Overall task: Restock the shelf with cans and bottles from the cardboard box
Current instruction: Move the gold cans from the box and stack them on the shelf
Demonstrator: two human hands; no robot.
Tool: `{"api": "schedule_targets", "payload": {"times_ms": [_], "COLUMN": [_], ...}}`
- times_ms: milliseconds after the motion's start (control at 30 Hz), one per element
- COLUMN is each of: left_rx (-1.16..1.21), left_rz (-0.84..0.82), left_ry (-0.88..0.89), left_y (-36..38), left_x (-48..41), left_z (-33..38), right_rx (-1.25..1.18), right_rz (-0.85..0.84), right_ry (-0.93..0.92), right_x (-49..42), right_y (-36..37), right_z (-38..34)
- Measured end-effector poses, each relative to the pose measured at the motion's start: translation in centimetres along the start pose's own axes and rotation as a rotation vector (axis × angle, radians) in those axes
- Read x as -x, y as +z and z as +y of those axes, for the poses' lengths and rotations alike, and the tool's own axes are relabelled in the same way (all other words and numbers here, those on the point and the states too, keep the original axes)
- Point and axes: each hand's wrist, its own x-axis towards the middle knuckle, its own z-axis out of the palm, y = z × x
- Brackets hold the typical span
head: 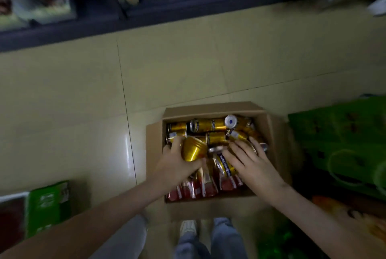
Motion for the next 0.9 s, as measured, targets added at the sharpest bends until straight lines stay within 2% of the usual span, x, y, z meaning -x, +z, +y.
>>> {"api": "schedule_targets", "payload": {"times_ms": [100,267,467,600,767,900], "left_rx": [0.002,-0.145,-0.242,-0.289,-0.274,-0.244], "left_rz": [0.042,0.069,0.088,0.058,-0.020,-0.067], "left_ry": [0.073,0.201,0.547,0.807,1.011,1.145], "left_y": [-1.6,-2.8,-1.9,1.3,9.0,15.8], "left_x": [5.1,14.1,27.0,37.1,51.1,62.4], "left_z": [7.3,18.7,28.0,31.4,32.0,31.5], "right_rx": [0.025,0.153,0.284,0.362,0.455,0.524], "right_rz": [0.032,0.255,0.482,0.558,0.625,0.595], "right_ry": [0.046,0.144,0.293,0.381,0.496,0.577], "right_x": [4.1,12.1,23.6,34.1,50.1,63.6], "right_y": [-8.6,-21.0,-31.3,-35.2,-37.7,-40.2], "right_z": [-0.3,-0.8,-1.8,-4.0,-9.2,-14.4]}}
